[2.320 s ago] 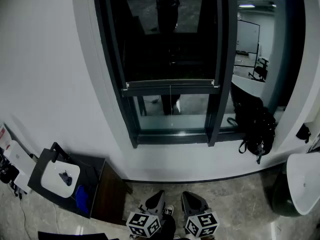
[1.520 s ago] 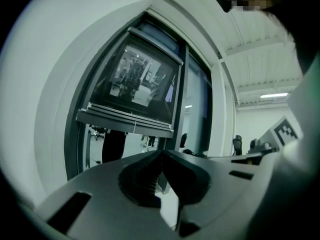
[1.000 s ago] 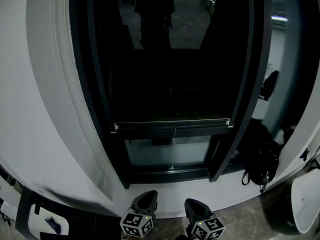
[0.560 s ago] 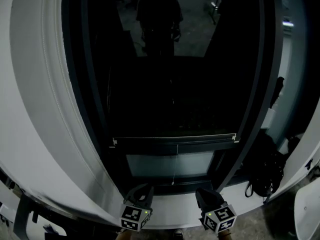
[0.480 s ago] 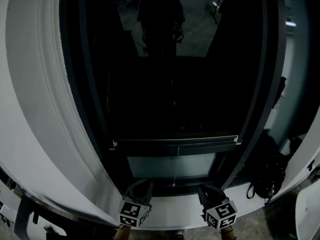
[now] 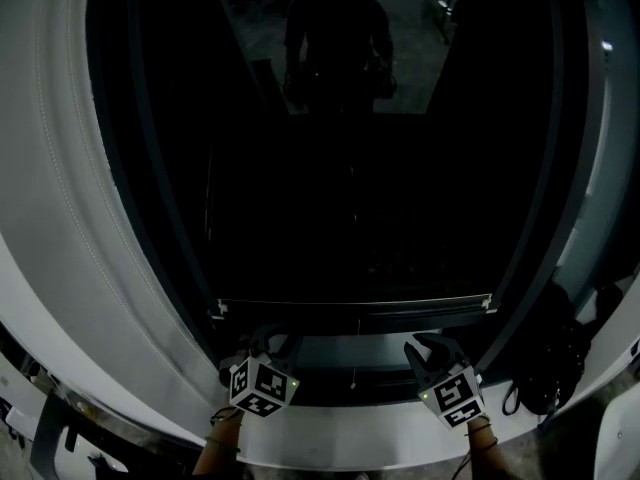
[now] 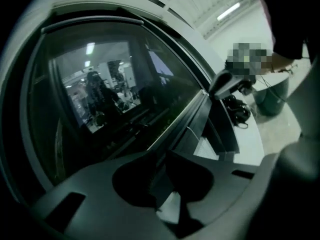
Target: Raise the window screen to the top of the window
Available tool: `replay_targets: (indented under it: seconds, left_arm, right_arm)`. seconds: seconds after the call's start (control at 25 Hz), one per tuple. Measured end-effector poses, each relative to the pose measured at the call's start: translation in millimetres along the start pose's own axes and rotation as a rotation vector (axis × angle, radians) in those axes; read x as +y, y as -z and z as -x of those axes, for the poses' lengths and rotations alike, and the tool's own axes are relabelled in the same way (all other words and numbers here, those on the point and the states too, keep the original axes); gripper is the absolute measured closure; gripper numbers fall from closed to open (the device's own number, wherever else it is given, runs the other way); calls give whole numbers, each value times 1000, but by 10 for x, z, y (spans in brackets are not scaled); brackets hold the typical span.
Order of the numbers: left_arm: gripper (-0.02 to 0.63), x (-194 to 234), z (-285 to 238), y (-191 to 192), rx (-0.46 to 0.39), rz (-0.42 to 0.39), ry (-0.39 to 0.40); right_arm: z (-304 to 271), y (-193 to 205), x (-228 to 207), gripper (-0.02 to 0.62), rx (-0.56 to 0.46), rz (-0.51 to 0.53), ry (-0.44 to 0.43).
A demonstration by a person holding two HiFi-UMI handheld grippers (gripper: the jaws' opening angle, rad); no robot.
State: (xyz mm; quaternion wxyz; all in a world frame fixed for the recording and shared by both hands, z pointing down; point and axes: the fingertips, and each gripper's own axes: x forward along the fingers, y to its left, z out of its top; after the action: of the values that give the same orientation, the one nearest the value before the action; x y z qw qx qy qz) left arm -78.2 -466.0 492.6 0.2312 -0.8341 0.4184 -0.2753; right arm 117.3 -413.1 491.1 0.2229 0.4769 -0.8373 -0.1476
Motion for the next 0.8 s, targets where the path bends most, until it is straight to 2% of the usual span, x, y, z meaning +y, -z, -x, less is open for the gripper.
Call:
replay_targets:
  seconds: [0.12,0.24,0.32,0.52,0.68,0.8]
  left_arm:
    - [553,-50,-223,86,124,-188,55]
    - [551,-51,-353,152,198,-290,83]
    - [551,-41,-405,170,225,-302,105]
    - [551,-44,-476,231,286,-321,154]
    - [551,-34,-494,208,307,-269,224]
    - [551,-79,-512,173,341,-324,296]
  right_arm:
    - [-189,80,-113,538,64,143,-33]
    - [-368,134,-194,538,116,288,-53]
    - [-472,141,-244,538,133,349,-65]
    - [-617,185,-273,538,170,401,-137]
    - [-696,235,-320,538,200,441,-193]
    - [-674,255,-327,548,222,429,-266]
